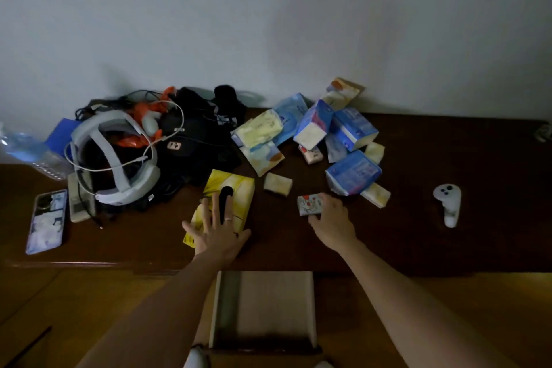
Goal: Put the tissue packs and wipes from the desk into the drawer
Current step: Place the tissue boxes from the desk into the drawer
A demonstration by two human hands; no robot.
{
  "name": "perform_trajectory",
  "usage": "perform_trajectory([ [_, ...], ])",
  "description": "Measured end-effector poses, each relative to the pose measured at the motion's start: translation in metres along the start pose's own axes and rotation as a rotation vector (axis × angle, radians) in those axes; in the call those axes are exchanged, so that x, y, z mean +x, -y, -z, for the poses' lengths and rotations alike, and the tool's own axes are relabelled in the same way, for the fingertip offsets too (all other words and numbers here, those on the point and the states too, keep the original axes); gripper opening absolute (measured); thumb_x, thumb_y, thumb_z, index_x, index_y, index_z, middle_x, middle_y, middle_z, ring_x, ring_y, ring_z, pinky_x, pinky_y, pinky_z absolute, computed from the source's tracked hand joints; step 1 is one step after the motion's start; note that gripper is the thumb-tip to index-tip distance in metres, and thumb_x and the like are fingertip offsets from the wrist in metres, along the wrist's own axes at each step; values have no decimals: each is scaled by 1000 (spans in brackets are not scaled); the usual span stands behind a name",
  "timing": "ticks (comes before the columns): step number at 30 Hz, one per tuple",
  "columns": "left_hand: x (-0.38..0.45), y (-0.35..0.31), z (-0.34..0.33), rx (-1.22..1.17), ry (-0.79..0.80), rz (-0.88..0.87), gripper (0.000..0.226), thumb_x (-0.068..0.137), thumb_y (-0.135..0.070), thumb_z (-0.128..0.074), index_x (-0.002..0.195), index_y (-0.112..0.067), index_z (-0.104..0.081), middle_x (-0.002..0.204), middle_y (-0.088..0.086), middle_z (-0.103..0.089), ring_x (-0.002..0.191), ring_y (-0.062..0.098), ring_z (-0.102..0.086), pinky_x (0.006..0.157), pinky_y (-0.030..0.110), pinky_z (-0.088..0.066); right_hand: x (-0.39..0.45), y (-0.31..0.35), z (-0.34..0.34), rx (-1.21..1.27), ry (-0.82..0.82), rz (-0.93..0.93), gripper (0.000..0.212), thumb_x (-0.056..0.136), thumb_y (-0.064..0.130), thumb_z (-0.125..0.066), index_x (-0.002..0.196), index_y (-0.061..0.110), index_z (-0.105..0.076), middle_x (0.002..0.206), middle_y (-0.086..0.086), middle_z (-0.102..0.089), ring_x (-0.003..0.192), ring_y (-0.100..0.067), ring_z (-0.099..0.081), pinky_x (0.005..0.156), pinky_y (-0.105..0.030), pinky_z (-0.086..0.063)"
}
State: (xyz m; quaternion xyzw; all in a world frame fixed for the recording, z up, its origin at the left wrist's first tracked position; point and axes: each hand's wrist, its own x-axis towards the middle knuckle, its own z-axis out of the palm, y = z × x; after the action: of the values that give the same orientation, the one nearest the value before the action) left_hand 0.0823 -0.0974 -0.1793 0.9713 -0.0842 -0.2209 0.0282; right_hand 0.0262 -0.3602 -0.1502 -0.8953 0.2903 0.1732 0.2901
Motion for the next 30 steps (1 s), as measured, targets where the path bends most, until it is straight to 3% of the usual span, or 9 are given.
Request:
perform_trajectory([
  [5, 0, -4, -32, 5, -341, 16, 76, 92, -63, -35, 158, -31, -13, 168, 3, -6, 153, 29, -3, 106, 68, -18, 64, -13, -11, 266, -286, -377, 66, 100, 47, -50, 155, 40, -15, 162, -18, -10, 141, -41, -30, 103, -53, -41],
  [8, 5, -2, -41, 45, -414, 7, 79, 90, -62, -36, 158, -30, -15, 167, 4, -10, 153, 30, -7, 105, 67, -21, 100, -22, -12, 413, -269, -480, 67, 97, 60, -49, 154, 49, -16, 165, -18, -4, 146, -43, -19, 111, -56, -31],
  [11, 8, 0, -48, 73, -441, 11, 79, 90, -62, -37, 158, -29, -16, 167, 4, -9, 153, 29, -6, 105, 66, -21, 121, -40, -21, 398, -232, -392, 69, 92, 68, -51, 153, 51, -23, 166, -11, -10, 148, -40, -14, 114, -54, -23],
  [14, 10, 0, -48, 87, -449, 17, 75, 90, -62, -39, 153, -22, -31, 167, 4, -10, 153, 29, -6, 105, 66, -22, 124, -54, -26, 506, -266, -323, 69, 90, 68, -55, 152, 47, -33, 164, -1, -21, 147, -35, -19, 112, -52, -29],
  [17, 11, 1, -50, 100, -465, 22, 65, 88, -61, -42, 132, -13, -50, 166, 5, -12, 153, 30, -6, 103, 65, -22, 117, -53, -21, 609, -374, -280, 48, 97, 44, -60, 143, 33, -53, 152, -5, -43, 137, -27, -43, 103, -38, -42],
  [19, 12, 2, -51, 100, -480, 14, 63, 88, -61, -42, 124, -11, -54, 166, 6, -12, 153, 31, -7, 102, 65, -23, 101, -44, -17, 474, -487, -169, 34, 103, 27, -53, 136, 23, -61, 147, -8, -47, 131, -27, -50, 91, -28, -38],
  [23, 7, 0, -42, 57, -439, 6, 63, 90, -61, -41, 117, -8, -60, 166, 6, -15, 153, 30, -7, 102, 66, -24, 31, -18, -22, 258, -650, 49, 42, 104, 21, -47, 146, 25, -49, 157, -9, -34, 137, -24, -45, 92, -29, -43],
  [26, -13, 6, -29, -23, -379, 2, 65, 84, -64, -40, 113, -10, -62, 163, 4, -21, 150, 27, -15, 100, 61, -30, -32, -9, -36, 219, -653, 154, 49, 103, 23, -49, 151, 28, -41, 160, -9, -29, 137, -25, -45, 84, -28, -46],
  [30, -91, 31, -36, -45, -402, -105, 59, 77, -66, -49, 107, -17, -59, 162, 4, -23, 145, 30, -24, 102, 62, -33, -109, -16, -72, 273, -618, 228, 48, 102, 18, -52, 150, 22, -45, 158, -12, -32, 133, -28, -51, 75, -31, -55],
])
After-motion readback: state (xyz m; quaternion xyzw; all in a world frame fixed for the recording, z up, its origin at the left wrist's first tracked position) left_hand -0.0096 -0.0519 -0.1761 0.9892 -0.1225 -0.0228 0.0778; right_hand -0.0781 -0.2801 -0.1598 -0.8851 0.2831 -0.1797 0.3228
